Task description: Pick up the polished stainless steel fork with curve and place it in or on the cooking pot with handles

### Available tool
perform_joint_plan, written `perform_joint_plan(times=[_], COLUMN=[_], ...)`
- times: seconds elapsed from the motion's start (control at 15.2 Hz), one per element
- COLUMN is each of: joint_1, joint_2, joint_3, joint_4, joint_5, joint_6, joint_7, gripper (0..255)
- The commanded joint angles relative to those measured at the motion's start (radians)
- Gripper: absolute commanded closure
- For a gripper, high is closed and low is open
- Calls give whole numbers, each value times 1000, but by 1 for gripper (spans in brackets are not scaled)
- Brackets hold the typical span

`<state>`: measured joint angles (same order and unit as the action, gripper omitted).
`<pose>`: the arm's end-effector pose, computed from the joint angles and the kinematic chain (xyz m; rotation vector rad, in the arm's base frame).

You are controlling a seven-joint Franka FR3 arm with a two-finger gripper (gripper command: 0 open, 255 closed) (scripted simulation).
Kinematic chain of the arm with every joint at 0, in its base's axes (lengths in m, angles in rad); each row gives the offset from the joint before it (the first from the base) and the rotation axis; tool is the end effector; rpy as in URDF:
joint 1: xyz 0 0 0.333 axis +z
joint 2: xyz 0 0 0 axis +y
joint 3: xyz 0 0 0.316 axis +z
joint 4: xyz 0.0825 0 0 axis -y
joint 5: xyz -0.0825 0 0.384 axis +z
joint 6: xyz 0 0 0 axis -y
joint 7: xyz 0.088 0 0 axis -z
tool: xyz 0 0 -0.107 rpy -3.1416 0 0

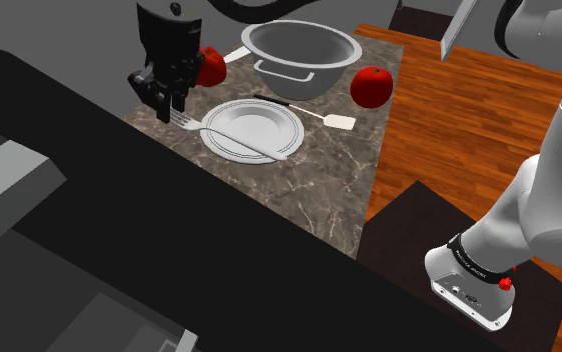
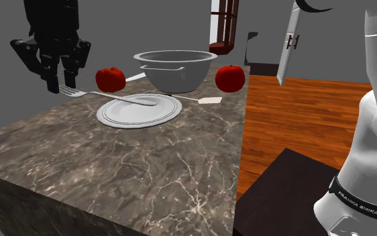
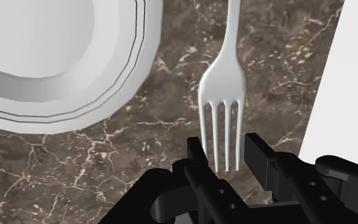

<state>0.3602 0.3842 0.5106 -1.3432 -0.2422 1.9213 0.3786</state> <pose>0.5010 0.4705 0.5548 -2.9354 -0.7404 -0.3474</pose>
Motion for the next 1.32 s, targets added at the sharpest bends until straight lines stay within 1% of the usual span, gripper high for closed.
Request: perform_joint_plan(times=[0.0,0.66,0.92,1.12,1.19,1.25], joint_1=[4,46,75,106,107,74], joint_2=[2,48,84,123,124,98], joint_3=[1,0,-3,-8,-9,-7], joint_4=[30,238,351,459,460,419], joint_5=[0,-19,-35,-53,-53,-37], joint_6=[-29,-191,-268,-336,-337,-320], joint_7=[-2,-11,-15,-20,-20,-38], gripper=[255,255,255,255,255,255])
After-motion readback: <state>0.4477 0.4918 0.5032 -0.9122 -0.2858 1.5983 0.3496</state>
